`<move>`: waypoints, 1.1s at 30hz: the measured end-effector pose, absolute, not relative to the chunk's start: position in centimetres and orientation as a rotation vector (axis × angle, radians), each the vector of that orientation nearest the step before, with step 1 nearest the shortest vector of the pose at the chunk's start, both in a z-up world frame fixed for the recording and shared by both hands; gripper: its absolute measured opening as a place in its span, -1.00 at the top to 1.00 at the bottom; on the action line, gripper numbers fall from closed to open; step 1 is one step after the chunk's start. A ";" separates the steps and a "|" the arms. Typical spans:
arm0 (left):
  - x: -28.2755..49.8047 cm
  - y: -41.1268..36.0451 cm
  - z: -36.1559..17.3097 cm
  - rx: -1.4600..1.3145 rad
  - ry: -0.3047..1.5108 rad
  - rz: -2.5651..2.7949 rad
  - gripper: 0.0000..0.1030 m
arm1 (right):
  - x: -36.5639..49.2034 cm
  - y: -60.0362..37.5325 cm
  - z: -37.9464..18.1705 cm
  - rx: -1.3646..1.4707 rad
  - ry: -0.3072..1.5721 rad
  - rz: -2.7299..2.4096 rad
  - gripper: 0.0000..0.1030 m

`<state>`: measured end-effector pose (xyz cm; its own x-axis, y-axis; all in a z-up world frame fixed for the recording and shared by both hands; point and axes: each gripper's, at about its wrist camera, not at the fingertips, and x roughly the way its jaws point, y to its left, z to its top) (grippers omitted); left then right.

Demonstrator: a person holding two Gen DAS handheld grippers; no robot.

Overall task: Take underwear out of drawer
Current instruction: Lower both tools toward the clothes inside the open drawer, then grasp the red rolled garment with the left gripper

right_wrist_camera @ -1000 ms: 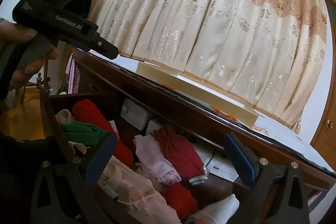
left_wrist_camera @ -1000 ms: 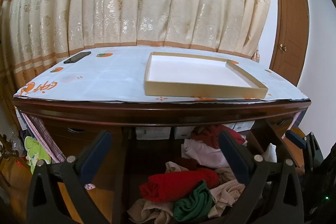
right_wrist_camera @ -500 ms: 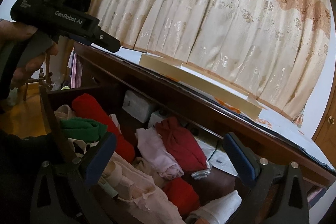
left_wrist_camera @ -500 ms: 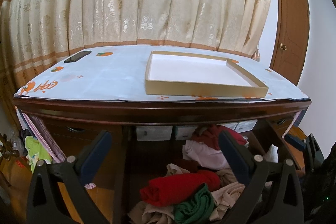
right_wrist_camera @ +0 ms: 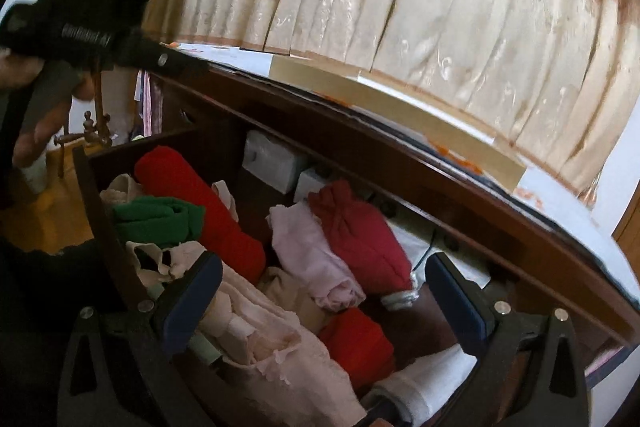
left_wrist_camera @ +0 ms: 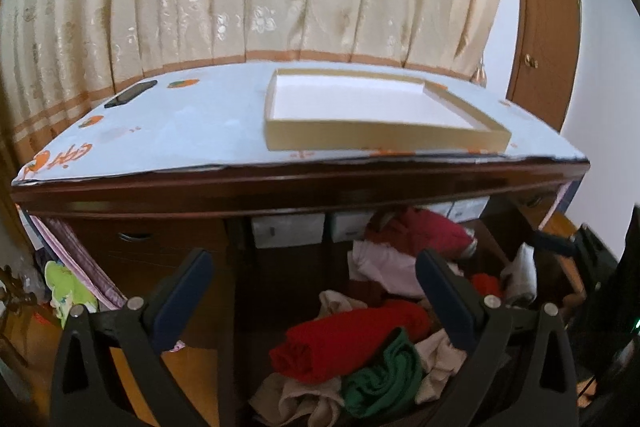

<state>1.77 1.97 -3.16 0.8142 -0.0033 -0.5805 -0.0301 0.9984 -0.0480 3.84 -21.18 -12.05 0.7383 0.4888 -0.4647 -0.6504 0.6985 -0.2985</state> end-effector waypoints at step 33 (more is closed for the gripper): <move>6.0 -1.3 -6.3 0.374 0.873 -0.290 -0.53 | 6.1 -23.6 -10.2 -0.396 0.461 0.616 -0.99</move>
<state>5.99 -1.25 -6.31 0.6110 -0.0942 -0.7860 0.3945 0.8971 0.1991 6.09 -23.55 -10.24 0.7220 0.4564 -0.5200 -0.6277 0.7482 -0.2150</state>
